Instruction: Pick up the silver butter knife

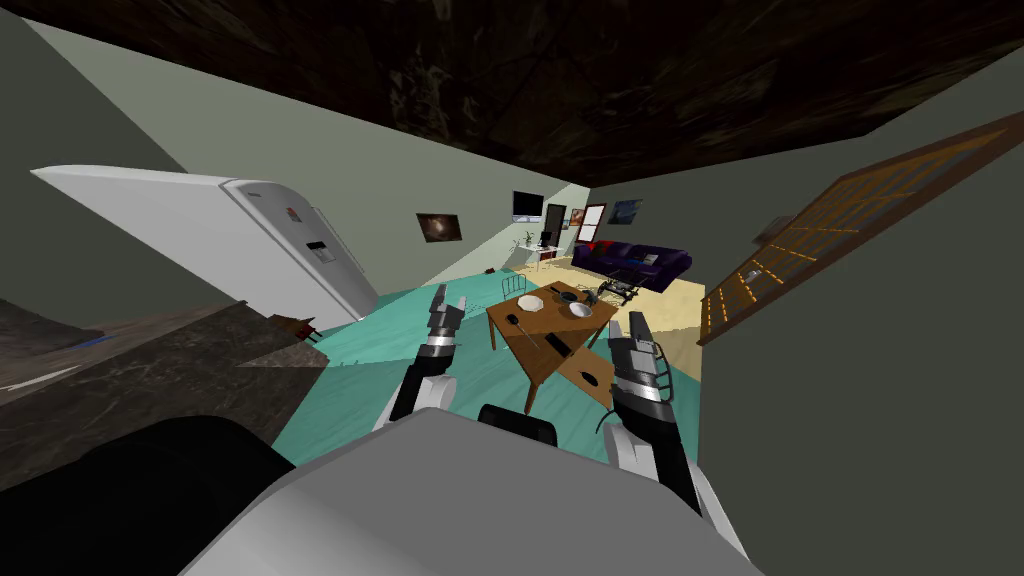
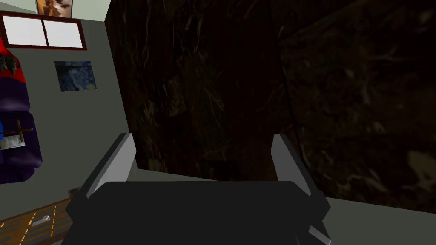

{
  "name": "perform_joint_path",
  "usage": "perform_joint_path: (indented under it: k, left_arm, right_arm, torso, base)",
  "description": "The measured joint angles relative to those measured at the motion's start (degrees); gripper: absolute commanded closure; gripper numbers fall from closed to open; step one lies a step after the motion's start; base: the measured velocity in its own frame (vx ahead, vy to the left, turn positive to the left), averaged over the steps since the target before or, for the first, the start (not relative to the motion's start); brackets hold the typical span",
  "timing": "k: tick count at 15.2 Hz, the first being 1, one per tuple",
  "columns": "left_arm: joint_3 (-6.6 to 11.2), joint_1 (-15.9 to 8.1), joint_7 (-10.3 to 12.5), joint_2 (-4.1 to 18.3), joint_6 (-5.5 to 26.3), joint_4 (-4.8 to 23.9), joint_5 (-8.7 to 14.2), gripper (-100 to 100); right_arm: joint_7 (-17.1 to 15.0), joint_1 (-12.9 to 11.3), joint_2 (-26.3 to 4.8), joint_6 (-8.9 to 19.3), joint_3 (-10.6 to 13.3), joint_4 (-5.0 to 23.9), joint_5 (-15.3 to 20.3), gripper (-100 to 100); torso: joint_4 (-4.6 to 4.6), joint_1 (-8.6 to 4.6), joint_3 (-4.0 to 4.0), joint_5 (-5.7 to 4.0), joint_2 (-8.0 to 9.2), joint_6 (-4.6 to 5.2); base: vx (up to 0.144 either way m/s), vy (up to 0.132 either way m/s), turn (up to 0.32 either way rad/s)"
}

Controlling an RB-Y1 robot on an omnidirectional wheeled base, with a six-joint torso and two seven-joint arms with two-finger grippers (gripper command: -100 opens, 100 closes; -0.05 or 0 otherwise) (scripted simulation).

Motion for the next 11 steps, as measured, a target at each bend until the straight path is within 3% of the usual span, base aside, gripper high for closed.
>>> perform_joint_path:
  k: [3,11]
  left_arm:
    - [-0.01,0.0,0.0,0.0,0.0,0.0,0.0,0]
    - [-0.02,0.0,0.0,0.0,0.0,0.0,0.0,0]
  right_arm:
    - [0.0,-0.2,-2.8,-0.1,-0.4,1.3,0.6,-100]
    - [1.2,-0.5,-10.3,0.0,-1.3,8.8,3.7,-100]
  torso:
    - [0.02,0.38,0.07,0.07,0.14,-0.01]
    - [0.04,0.77,0.1,0.17,0.18,-0.02]
  base:
    - [-0.044,0.126,0.021]
    - [-0.04,0.191,0.046]
